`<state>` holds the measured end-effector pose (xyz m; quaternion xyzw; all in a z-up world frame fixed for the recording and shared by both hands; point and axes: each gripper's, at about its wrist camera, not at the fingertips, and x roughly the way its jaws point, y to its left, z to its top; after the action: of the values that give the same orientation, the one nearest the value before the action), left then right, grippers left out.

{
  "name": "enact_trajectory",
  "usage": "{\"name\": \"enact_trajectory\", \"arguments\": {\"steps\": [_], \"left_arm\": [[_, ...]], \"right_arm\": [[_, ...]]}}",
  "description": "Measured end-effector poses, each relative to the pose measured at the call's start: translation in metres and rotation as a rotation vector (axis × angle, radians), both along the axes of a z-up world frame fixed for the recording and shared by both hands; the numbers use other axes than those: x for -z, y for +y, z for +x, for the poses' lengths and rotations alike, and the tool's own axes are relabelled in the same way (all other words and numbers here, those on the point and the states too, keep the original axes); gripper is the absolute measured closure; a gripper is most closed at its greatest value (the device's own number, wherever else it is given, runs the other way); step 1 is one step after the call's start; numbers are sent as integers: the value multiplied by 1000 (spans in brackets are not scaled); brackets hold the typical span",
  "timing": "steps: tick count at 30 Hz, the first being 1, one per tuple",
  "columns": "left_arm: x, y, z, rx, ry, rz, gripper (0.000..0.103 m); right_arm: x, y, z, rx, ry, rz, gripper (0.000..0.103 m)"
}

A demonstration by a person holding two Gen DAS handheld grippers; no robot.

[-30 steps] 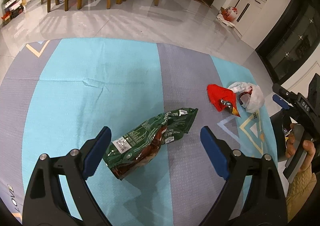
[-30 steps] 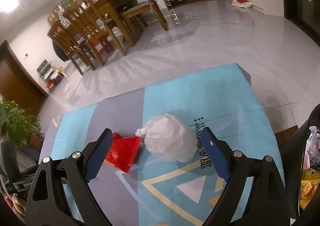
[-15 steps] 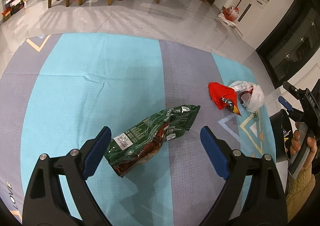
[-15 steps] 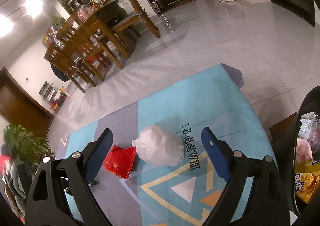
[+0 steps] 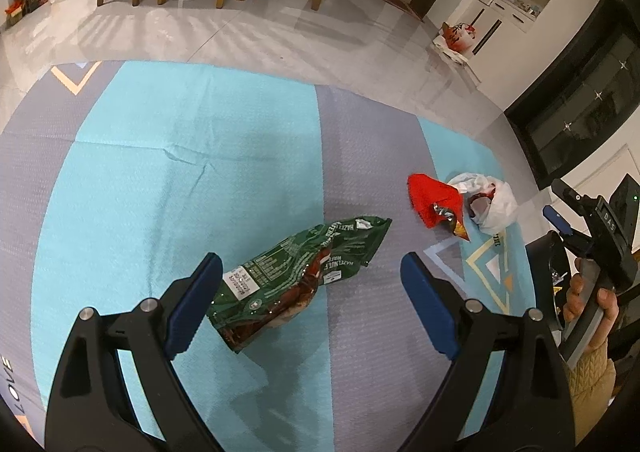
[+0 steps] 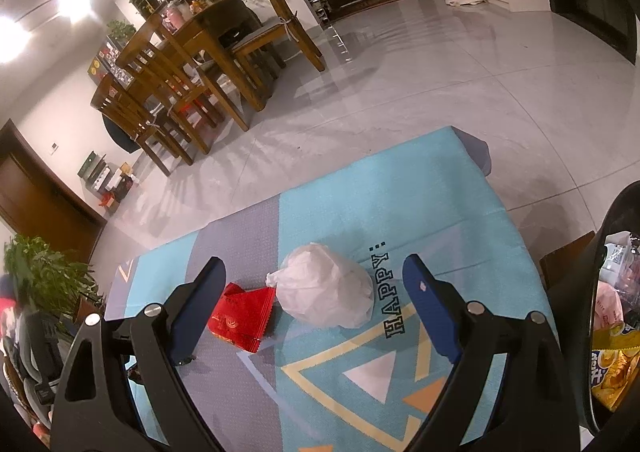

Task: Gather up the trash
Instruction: 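Grasp the red packet with the left tool while the right tool grasps the white plastic bag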

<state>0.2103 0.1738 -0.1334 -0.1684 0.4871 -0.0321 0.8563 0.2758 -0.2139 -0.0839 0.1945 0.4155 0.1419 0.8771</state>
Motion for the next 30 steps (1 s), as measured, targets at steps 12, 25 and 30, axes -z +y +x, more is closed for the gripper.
{"name": "enact_trajectory", "arguments": {"steps": [12,25,30], "left_arm": [[-32,-54,22,112,-123,-31,13],[17,-166,95,323,-32,97,19],[33,-175,101,332,-2,121,49]], "right_arm": [[16,11,9,-16,33,-62,15],[53,32,31,-37,131,-104,21],[70,34,40,-43,190,-111,42]]}}
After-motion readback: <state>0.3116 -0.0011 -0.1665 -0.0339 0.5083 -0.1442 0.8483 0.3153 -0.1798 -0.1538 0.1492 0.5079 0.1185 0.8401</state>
